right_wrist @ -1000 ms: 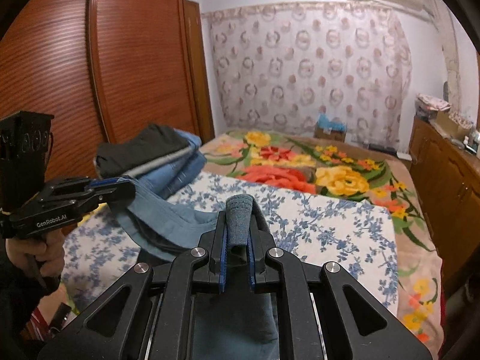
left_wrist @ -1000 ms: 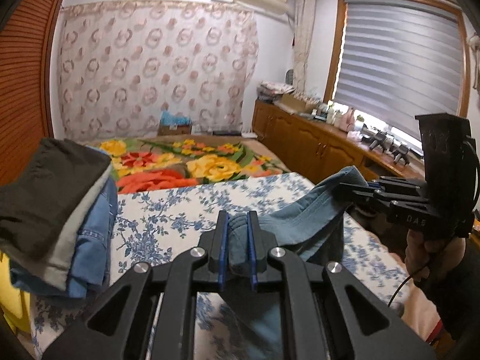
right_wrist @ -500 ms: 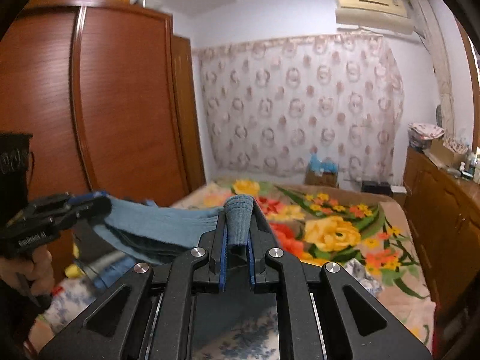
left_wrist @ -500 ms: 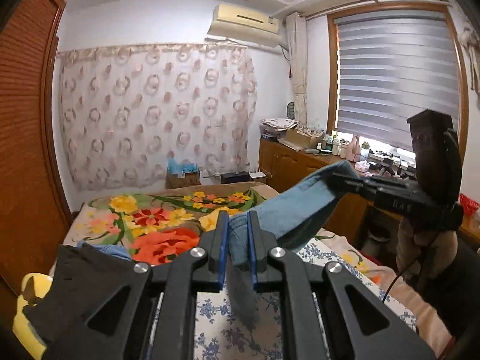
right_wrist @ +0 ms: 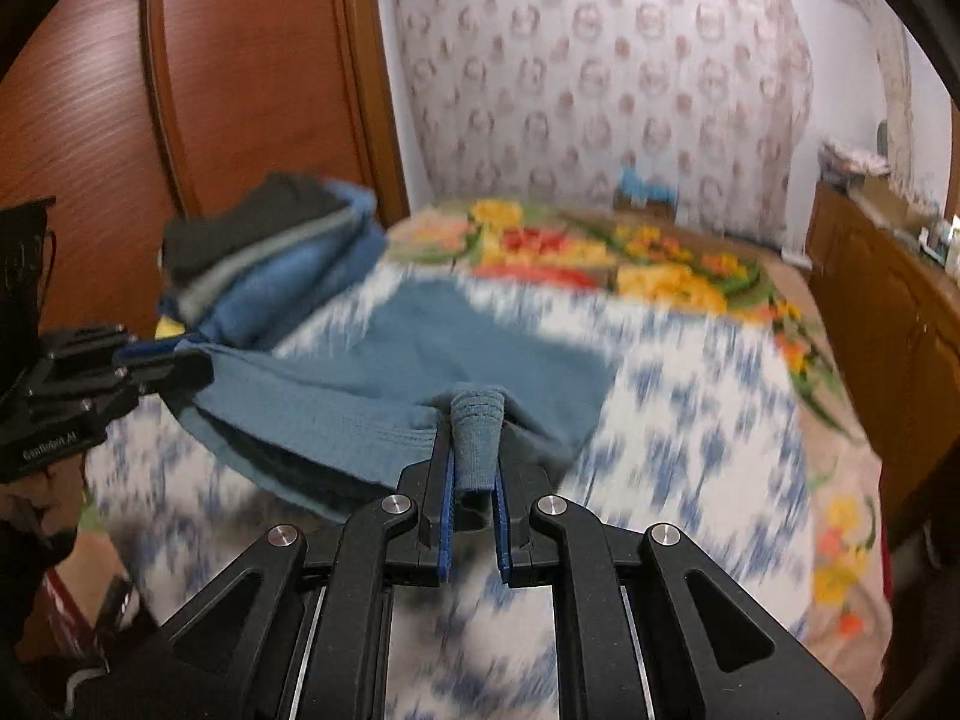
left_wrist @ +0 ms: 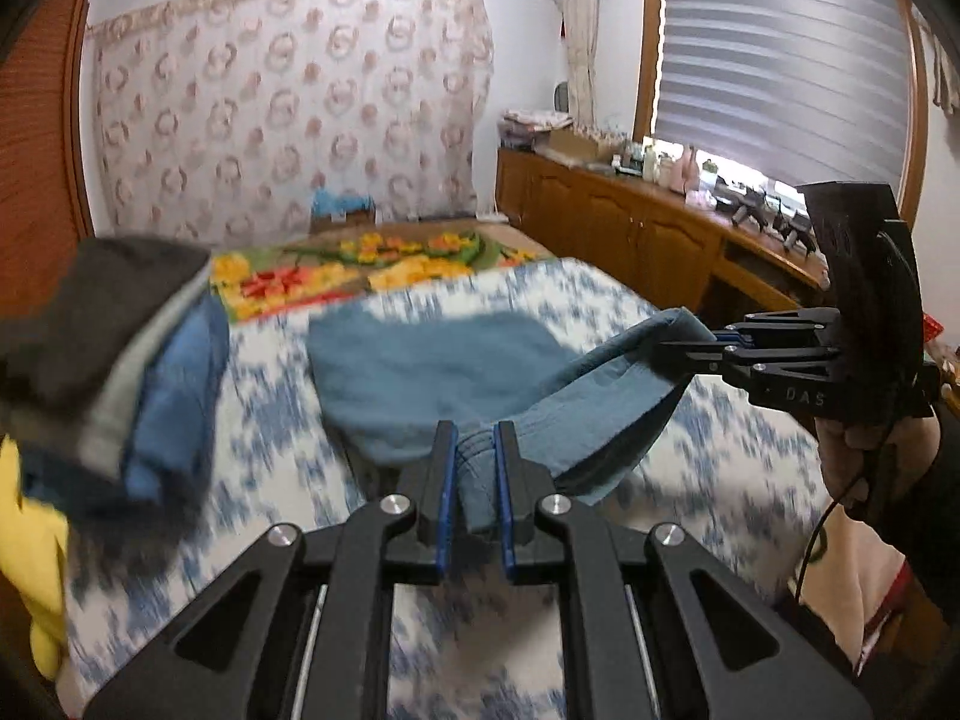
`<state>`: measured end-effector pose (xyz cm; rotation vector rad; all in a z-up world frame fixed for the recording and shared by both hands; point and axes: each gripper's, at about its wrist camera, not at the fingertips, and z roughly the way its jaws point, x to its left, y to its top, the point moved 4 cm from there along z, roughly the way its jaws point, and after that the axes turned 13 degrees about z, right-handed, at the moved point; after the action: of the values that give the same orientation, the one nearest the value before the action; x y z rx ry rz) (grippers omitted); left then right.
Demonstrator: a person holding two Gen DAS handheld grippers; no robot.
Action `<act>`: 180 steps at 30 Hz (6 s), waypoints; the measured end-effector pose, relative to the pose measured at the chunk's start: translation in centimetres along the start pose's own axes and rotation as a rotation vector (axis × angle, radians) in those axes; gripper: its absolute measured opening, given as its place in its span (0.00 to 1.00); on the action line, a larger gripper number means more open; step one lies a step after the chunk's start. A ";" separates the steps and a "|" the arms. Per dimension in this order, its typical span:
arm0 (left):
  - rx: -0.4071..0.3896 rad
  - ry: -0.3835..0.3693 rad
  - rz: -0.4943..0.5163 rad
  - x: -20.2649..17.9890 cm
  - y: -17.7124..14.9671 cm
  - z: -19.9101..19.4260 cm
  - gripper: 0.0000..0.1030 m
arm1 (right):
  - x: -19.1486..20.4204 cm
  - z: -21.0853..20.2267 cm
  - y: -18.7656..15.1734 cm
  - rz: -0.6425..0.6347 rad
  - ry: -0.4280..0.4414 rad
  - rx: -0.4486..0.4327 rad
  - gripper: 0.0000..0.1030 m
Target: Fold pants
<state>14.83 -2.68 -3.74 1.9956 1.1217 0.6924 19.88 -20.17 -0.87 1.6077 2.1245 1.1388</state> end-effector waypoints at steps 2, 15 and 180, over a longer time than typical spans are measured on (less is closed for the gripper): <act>0.014 -0.008 -0.008 -0.8 -1.0 -0.2 0.09 | 0.0 -0.1 -1.6 0.018 0.007 0.018 0.07; 0.060 -0.025 -0.070 -2.4 -6.7 -2.1 0.09 | 1.1 -0.6 -7.0 0.056 0.031 0.070 0.07; 0.080 0.005 -0.079 0.9 -6.9 0.4 0.40 | -1.8 1.9 -3.7 0.094 -0.089 -0.008 0.16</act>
<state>12.26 0.41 -9.45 2.0052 1.2425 0.6211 19.03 -21.27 -5.15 1.7371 2.0057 1.0808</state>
